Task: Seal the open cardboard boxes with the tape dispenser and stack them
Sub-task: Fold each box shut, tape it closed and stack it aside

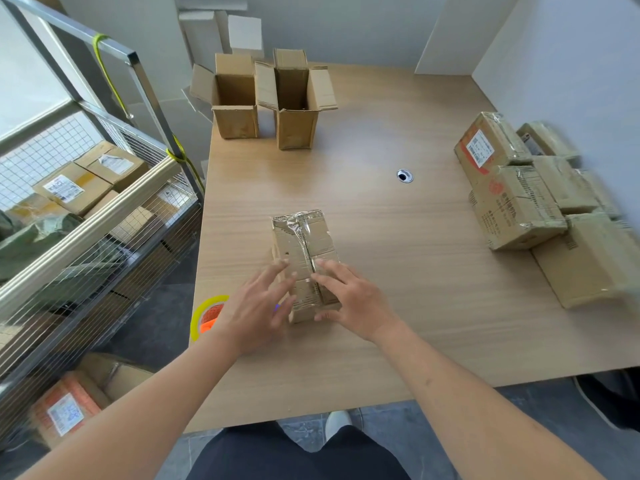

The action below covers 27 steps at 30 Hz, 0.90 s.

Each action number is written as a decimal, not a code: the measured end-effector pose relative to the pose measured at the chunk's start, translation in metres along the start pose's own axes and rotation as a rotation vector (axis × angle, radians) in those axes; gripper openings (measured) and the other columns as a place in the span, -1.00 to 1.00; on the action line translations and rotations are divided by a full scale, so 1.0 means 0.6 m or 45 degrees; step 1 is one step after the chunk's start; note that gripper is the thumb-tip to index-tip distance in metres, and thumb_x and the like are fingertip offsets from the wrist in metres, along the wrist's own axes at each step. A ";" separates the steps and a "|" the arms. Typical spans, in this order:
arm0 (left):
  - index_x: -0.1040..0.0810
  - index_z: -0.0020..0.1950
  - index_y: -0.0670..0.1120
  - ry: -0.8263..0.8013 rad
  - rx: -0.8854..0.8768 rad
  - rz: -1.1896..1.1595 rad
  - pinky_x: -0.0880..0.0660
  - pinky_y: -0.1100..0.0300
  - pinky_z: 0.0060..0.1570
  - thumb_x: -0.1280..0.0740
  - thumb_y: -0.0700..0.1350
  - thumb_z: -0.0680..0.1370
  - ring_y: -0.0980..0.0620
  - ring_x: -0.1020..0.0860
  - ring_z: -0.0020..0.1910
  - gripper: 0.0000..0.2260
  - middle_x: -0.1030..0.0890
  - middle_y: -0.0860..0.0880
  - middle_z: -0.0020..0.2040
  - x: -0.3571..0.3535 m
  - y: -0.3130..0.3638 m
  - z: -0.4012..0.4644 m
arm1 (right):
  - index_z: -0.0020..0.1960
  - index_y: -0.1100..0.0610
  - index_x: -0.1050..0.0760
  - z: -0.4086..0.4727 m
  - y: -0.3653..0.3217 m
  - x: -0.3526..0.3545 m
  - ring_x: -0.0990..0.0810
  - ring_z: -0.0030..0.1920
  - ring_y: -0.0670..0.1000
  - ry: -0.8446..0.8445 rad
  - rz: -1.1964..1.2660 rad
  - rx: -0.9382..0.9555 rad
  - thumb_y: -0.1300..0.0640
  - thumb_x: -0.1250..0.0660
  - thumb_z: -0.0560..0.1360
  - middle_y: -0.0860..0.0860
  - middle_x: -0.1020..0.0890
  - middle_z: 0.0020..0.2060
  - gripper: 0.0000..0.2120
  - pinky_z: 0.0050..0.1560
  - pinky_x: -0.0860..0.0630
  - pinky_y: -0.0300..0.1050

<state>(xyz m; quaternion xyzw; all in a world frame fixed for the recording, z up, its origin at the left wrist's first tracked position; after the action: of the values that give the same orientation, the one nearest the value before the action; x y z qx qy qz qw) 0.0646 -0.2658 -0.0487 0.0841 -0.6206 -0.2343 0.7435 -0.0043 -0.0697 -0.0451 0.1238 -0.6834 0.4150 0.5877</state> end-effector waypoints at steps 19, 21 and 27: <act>-0.66 0.24 -0.27 0.097 -0.001 -0.001 -0.56 -0.22 0.25 -0.47 -0.02 0.54 -0.38 -0.41 0.45 -0.61 -0.51 -0.29 0.42 -0.078 0.029 -0.003 | 0.27 0.20 -0.64 -0.041 0.034 -0.015 -0.59 0.18 0.12 0.409 0.101 0.199 0.31 -0.50 0.47 0.10 -0.66 0.17 -0.62 0.31 -0.50 -0.07; -0.65 0.26 -0.27 0.121 -0.020 -0.029 -0.51 -0.20 0.32 -0.34 0.04 0.59 -0.37 -0.40 0.46 -0.57 -0.49 -0.29 0.43 -0.073 0.032 -0.005 | 0.28 0.25 -0.63 -0.054 0.049 -0.007 -0.62 0.16 0.18 0.394 0.160 0.149 0.36 -0.53 0.44 0.16 -0.64 0.20 -0.59 0.28 -0.55 -0.02; -0.52 0.46 -0.17 0.009 -0.047 -0.132 -0.33 -0.13 0.49 -0.25 0.06 0.65 -0.24 -0.20 0.61 -0.54 -0.33 -0.17 0.58 -0.071 0.022 -0.014 | 0.05 0.26 -0.72 -0.073 0.074 0.007 -0.71 -0.23 0.10 0.527 0.335 -0.189 0.28 -0.62 0.33 0.09 -0.73 -0.20 -0.70 -0.21 -0.65 0.04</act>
<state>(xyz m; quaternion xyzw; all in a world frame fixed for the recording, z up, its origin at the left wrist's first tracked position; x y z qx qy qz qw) 0.0706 -0.2364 -0.0829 0.1032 -0.6084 -0.2839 0.7339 -0.0040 -0.0092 -0.0614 -0.0973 -0.5875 0.4532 0.6633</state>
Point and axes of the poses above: each hand's wrist, its own z-axis towards the middle knuckle, its own x-axis out of the back of the hand, y = z × x, the point moved 4 cm from there along z, towards the middle knuckle
